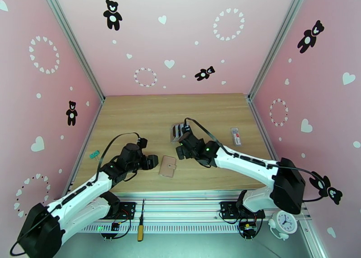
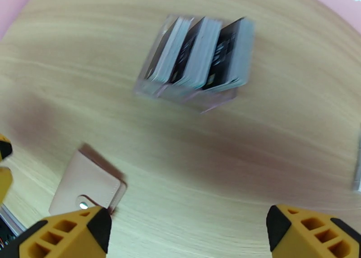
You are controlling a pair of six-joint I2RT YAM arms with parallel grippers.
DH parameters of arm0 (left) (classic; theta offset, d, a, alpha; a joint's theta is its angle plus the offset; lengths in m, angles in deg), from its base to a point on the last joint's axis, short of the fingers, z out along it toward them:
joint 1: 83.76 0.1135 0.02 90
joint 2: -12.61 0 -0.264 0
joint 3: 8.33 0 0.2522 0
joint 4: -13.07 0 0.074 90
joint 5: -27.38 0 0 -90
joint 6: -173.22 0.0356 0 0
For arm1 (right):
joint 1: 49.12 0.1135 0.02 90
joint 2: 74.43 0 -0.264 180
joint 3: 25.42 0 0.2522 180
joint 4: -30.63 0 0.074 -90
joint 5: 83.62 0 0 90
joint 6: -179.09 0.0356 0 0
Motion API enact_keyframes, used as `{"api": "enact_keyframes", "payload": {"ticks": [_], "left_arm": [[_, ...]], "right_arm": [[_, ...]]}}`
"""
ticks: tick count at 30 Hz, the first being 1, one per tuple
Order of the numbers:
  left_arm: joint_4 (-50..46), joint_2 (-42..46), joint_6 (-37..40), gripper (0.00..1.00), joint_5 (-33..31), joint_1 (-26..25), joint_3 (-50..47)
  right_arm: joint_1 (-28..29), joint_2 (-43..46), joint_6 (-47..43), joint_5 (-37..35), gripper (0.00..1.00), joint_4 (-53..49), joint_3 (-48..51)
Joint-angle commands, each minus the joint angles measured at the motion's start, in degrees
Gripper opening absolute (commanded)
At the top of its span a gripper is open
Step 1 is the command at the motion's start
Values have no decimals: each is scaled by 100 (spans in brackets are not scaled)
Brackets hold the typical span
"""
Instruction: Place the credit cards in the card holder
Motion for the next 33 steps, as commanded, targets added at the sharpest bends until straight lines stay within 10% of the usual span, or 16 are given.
{"api": "enact_keyframes", "payload": {"ticks": [1, 33], "left_arm": [[3, -273, -42, 57, 383, -155, -74], [1355, -2563, -369, 38, 973, -952, 657]], "right_arm": [[51, -191, 237, 357, 94, -1, -167], [363, -954, 209, 1298, 50, -205, -572]]}}
